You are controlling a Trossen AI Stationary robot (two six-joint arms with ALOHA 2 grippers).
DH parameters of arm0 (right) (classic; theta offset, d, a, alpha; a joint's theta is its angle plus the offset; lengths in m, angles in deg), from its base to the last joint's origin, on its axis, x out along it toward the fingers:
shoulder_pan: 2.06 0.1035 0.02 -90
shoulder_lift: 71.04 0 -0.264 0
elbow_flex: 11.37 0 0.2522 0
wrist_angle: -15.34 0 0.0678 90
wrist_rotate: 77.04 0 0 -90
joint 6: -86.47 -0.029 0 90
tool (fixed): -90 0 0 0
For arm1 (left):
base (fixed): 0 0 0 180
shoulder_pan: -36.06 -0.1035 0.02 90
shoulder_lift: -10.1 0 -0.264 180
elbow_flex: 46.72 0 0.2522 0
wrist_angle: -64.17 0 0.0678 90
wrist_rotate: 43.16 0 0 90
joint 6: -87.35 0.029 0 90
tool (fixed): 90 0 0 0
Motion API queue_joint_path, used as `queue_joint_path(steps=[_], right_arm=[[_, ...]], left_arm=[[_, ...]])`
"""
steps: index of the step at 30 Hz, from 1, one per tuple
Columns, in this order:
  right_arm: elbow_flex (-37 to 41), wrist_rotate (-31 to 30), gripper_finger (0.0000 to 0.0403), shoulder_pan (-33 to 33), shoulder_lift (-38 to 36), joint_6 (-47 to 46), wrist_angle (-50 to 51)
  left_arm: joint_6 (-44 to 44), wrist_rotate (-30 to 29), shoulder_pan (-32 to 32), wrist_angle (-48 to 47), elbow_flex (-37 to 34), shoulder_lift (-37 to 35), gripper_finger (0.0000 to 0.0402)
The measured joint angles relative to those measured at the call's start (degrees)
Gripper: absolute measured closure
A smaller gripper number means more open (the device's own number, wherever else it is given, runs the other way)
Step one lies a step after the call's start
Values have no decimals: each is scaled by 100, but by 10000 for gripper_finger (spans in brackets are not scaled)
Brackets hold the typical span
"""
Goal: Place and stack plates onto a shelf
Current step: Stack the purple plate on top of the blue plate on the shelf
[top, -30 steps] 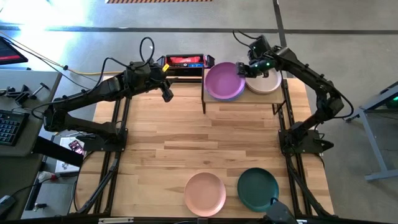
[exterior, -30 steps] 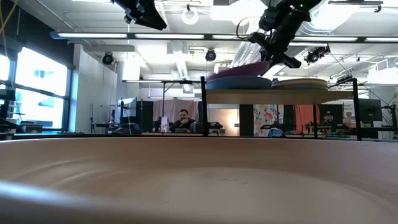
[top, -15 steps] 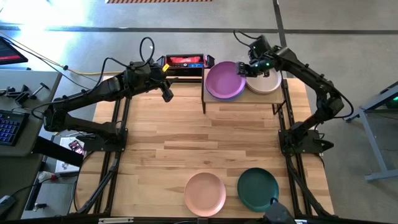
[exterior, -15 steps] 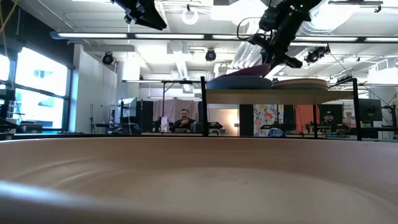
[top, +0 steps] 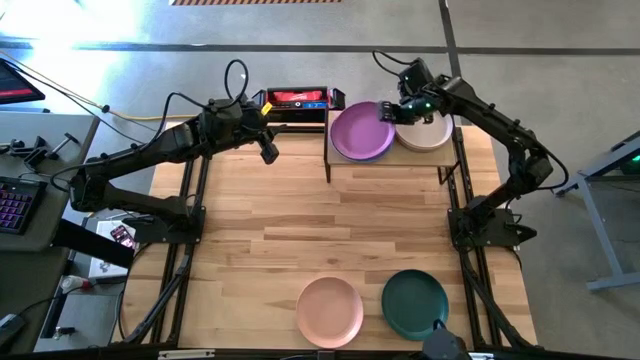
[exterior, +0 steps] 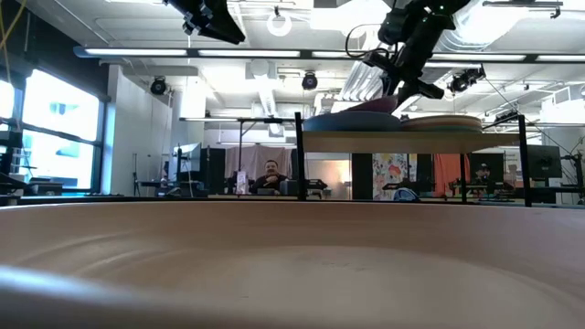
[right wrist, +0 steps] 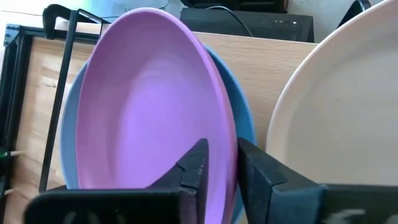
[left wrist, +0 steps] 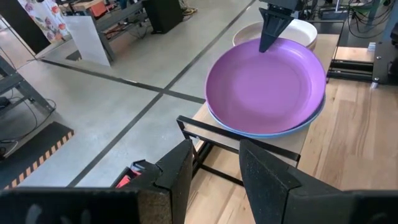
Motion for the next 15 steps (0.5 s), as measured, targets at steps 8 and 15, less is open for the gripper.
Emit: queue_joint_path(steps=[8,15], right_arm=[[-6,243,327,-17,0,0,2],[-7,446,327,-198,0,0,260]], left_arm=[[-2,0,-2,0,0,0,280],[-2,0,-1,0,0,0,280]])
